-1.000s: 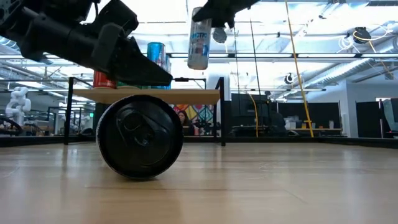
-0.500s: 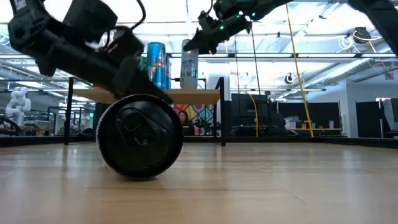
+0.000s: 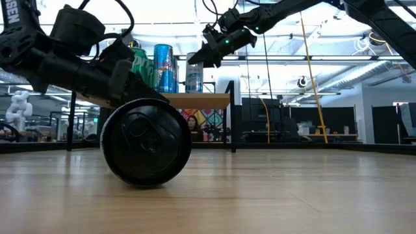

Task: Place canned beverage on shelf
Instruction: Put the center black soda can on the shelf

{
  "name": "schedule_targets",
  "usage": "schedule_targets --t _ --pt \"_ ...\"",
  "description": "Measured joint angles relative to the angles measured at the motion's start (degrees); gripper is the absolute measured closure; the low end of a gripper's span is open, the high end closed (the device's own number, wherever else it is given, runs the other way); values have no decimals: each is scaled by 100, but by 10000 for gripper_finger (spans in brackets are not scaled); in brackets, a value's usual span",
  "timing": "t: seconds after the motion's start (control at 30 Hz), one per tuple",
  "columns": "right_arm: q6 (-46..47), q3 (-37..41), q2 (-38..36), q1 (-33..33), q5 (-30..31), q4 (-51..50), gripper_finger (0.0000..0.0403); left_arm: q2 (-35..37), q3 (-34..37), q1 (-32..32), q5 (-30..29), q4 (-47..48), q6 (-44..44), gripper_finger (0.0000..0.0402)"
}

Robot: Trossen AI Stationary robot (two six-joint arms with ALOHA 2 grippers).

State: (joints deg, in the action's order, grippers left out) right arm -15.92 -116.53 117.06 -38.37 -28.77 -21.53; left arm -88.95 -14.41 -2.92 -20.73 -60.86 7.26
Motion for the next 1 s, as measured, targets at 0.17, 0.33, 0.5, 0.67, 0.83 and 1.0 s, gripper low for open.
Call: schedule_targets --t 0.17,0.33,0.5,0.67,0.83,1.0 --pt "-40 0 -9 -85 -7 72 163 0 -4 6 0 -52 -4 89" --pt "-24 1 -9 -107 -164 230 163 0 -4 74 4 -63 -6 89" --pt "-25 2 15 -105 -196 237 163 0 -4 68 4 -45 -6 89" --pt "-82 2 96 -105 -289 173 163 0 -4 70 7 -33 -4 89" --pt "-176 1 152 -105 -300 215 161 0 -9 66 223 7 -1 89" --pt "-195 1 152 -100 -101 257 133 0 -9 66 260 26 40 89"
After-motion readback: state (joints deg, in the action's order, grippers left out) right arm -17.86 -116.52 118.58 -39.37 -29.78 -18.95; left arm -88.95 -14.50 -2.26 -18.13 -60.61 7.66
